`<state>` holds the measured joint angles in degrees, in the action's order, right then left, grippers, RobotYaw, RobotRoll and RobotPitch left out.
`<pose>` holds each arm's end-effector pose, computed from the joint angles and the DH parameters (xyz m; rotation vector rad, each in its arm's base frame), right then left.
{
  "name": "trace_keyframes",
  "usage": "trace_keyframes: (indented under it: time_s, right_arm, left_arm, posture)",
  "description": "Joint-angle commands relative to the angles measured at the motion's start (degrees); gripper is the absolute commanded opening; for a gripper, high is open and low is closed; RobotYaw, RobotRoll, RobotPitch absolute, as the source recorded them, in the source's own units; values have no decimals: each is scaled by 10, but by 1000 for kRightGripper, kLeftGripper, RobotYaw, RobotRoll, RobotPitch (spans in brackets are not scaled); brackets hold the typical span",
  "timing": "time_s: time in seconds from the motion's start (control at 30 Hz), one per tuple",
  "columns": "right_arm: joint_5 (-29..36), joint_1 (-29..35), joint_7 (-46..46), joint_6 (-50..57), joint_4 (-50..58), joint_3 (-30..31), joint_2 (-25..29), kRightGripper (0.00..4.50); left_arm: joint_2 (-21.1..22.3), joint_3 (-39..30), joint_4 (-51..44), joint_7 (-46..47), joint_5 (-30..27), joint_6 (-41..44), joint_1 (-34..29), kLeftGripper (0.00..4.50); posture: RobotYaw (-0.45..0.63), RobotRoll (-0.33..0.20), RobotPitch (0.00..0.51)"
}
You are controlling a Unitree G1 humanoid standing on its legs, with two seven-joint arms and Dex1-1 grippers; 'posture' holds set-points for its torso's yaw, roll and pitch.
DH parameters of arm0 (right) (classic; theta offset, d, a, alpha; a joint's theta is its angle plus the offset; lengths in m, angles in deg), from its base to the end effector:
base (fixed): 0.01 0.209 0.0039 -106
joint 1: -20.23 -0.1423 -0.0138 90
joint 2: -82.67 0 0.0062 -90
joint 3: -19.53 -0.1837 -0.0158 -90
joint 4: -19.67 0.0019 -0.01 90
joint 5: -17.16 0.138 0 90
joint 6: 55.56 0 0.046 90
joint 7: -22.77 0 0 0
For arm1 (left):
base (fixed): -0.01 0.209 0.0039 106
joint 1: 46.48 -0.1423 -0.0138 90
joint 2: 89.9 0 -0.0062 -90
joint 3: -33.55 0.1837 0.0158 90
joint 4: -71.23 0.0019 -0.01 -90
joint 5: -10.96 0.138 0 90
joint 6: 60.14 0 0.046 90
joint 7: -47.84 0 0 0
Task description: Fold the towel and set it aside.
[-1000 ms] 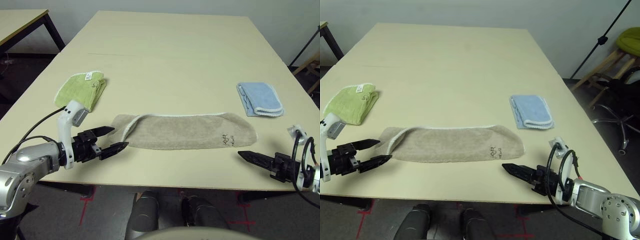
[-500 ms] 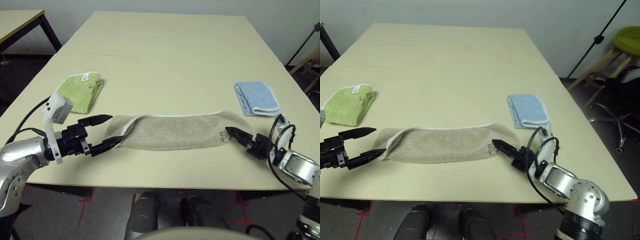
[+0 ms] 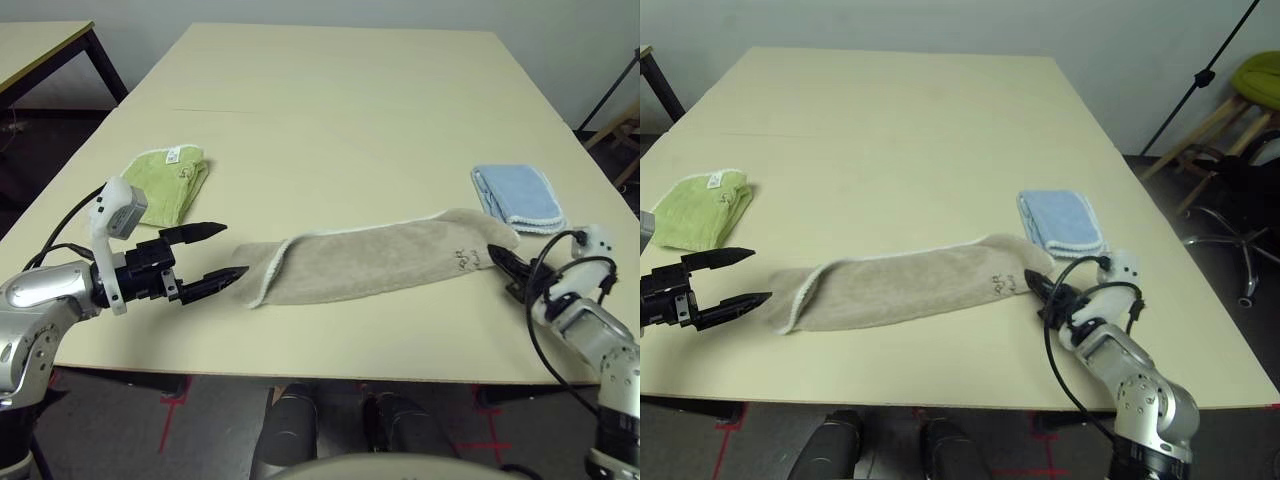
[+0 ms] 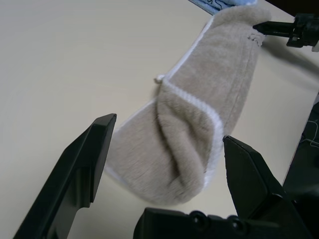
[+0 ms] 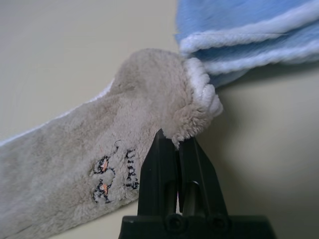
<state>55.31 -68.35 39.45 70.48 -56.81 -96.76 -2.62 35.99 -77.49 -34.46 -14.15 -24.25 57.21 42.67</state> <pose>0.1794 -0.2765 0.0965 0.3438 0.1685 0.0831 0.1884 0.3096 0.1851 0.2522 0.1969 -0.9171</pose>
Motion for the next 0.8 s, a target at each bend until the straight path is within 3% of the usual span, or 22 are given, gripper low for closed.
trace_keyframes:
  time_s: [0.03, 0.17, 0.3, 0.57, 0.8]
  right_arm:
    - [-54, 17, 32, -82, 11, 12, 21, 54]
    - [-168, 52, 119, -191, 39, 99, 98, 54]
    - [-220, 42, 172, -231, 51, 178, 140, 54]
    - [-252, 10, 258, -211, 65, 304, 169, 54]
    - [-237, -18, 286, -171, 69, 332, 160, 54]
  left_arm:
    - [4, 16, 9, -6, 10, -7, 6, 4500]
    - [3, 23, 22, -11, 16, -13, 12, 4500]
    - [1, 28, 29, -11, 19, -15, 18, 4500]
    - [-3, 25, 16, 1, 18, -10, 9, 4500]
    - [-3, 20, 1, 14, 11, -3, -1, 4500]
  posture:
    - [129, 0, 127]
    - [124, 0, 125]
    - [126, 0, 123]
    - [161, 0, 119]
    - [189, 0, 123]
